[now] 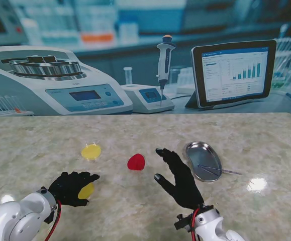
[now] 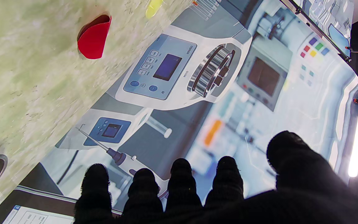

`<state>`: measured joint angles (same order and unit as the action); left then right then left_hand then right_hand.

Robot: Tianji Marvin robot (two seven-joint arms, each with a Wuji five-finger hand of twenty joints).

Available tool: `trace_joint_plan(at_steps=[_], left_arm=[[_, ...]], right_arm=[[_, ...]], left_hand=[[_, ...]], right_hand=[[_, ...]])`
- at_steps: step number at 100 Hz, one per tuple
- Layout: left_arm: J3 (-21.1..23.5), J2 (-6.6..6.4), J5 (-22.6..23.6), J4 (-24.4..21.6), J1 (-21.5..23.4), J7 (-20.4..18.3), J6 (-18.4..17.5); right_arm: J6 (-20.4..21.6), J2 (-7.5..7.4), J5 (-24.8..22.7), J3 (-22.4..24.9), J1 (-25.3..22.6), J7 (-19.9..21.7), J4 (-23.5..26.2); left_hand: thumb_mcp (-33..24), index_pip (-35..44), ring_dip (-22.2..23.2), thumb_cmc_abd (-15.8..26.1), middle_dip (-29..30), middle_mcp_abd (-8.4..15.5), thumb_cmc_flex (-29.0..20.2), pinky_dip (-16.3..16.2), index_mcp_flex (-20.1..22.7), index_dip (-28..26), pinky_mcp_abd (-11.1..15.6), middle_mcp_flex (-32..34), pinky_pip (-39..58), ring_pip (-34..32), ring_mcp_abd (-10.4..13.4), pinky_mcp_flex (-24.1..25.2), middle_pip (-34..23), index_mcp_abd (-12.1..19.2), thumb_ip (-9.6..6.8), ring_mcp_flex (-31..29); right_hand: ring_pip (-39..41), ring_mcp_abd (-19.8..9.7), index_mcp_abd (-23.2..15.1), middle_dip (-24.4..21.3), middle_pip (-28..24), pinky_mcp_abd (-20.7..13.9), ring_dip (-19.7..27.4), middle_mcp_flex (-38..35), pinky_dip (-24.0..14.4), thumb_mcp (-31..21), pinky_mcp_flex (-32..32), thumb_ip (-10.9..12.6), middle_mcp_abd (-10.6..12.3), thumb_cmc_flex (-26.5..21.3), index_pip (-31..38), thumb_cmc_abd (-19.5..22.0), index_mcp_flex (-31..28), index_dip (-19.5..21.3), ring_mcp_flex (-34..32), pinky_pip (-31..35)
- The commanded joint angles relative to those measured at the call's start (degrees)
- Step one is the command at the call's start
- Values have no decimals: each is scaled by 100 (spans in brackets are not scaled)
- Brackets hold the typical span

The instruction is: Line a culture dish with filter paper and press it flat with a glass rod

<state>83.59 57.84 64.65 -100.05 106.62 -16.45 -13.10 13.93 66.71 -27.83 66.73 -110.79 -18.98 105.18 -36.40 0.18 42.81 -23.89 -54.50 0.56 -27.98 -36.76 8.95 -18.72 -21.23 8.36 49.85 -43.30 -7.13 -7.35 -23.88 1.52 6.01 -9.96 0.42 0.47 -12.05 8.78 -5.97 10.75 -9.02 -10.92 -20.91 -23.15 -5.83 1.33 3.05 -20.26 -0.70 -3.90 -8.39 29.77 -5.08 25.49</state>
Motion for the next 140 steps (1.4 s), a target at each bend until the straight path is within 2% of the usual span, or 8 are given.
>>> trace_joint_plan(at_steps=[1, 23, 58, 82, 101, 114, 123, 140], left_arm=[[7, 18, 85, -23, 116, 71, -28], [6, 40, 341, 7, 280, 472, 27], [-32, 44, 419, -12, 418, 474, 207], [-29, 36, 409, -60, 442, 286, 265], [-19, 26, 397, -97, 444, 122, 267], [-7, 23, 368, -119, 445, 46, 275], [3, 24, 354, -124, 447, 39, 271], [64, 38, 311, -172, 486, 124, 244]], right_arm=[[-11, 26, 5, -25, -50, -1, 44], [-12, 24, -1, -30, -51, 0, 49], [-21, 22, -5, -29, -57, 10, 63], [-26, 22, -5, -30, -58, 10, 68], [-31, 21, -4, -28, -61, 16, 74], [-33, 21, -6, -29, -63, 13, 76], [-36, 21, -7, -29, -65, 14, 79], [-31, 22, -10, -30, -65, 7, 78]], left_hand=[[-569, -58, 138, 260, -127, 137, -351, -223, -137, 86, -15, 29, 236, -223, 87, -6, 14, -128, -255, -39], [-582, -62, 141, 265, -159, 129, -332, -221, -138, 102, -31, 25, 243, -240, 84, 7, 47, -137, -257, -32], [-527, -75, 113, 306, -175, 125, -300, -194, -140, 153, -64, -1, 193, -182, 63, 79, 147, -164, -257, 31], [-325, -122, -251, 380, 192, 81, -65, -55, -133, 458, -116, -111, -115, 453, 6, 222, 939, -157, -237, 153], [641, -167, -675, 641, 1091, 54, -176, 46, -131, 884, -202, -232, -538, 1272, -40, 357, 1892, -112, -129, 282], [1157, -191, -1064, 693, 2395, 32, -174, 184, -125, 1230, -302, -157, -1046, 1959, -40, 449, 2103, -101, -55, 355], [1317, -207, -1136, 721, 2718, 40, -128, 228, -124, 1331, -334, -154, -1229, 2146, -26, 499, 2123, -53, -46, 400], [1505, -202, -1216, 830, 2867, 62, -155, 329, -120, 1419, -335, -150, -1614, 2382, -59, 613, 2100, -48, -63, 470]], right_hand=[[60, -230, -171, -16, -17, -149, -78, 115, 65, 113, -74, -30, 196, -101, -36, 104, 43, 21, 19, 67], [62, -228, -165, -14, -19, -146, -80, 112, 65, 114, -72, -31, 203, -100, -34, 111, 43, 16, 19, 68], [60, -227, -167, -14, -16, -149, -79, 114, 67, 116, -73, -32, 201, -100, -33, 111, 44, 9, 20, 67], [58, -223, -165, -13, -18, -151, -79, 111, 68, 116, -74, -32, 193, -103, -31, 106, 43, 7, 22, 63], [62, -221, -161, -13, -19, -147, -81, 111, 68, 117, -73, -32, 200, -106, -32, 105, 44, 5, 17, 63], [64, -229, -167, -13, -17, -151, -82, 112, 70, 116, -76, -32, 198, -106, -33, 96, 43, 2, 18, 59], [64, -226, -168, -13, -17, -148, -82, 112, 71, 115, -74, -31, 198, -106, -33, 96, 43, 1, 20, 58], [65, -226, -166, -12, -17, -148, -82, 112, 69, 115, -73, -31, 203, -97, -33, 89, 43, -3, 18, 57]])
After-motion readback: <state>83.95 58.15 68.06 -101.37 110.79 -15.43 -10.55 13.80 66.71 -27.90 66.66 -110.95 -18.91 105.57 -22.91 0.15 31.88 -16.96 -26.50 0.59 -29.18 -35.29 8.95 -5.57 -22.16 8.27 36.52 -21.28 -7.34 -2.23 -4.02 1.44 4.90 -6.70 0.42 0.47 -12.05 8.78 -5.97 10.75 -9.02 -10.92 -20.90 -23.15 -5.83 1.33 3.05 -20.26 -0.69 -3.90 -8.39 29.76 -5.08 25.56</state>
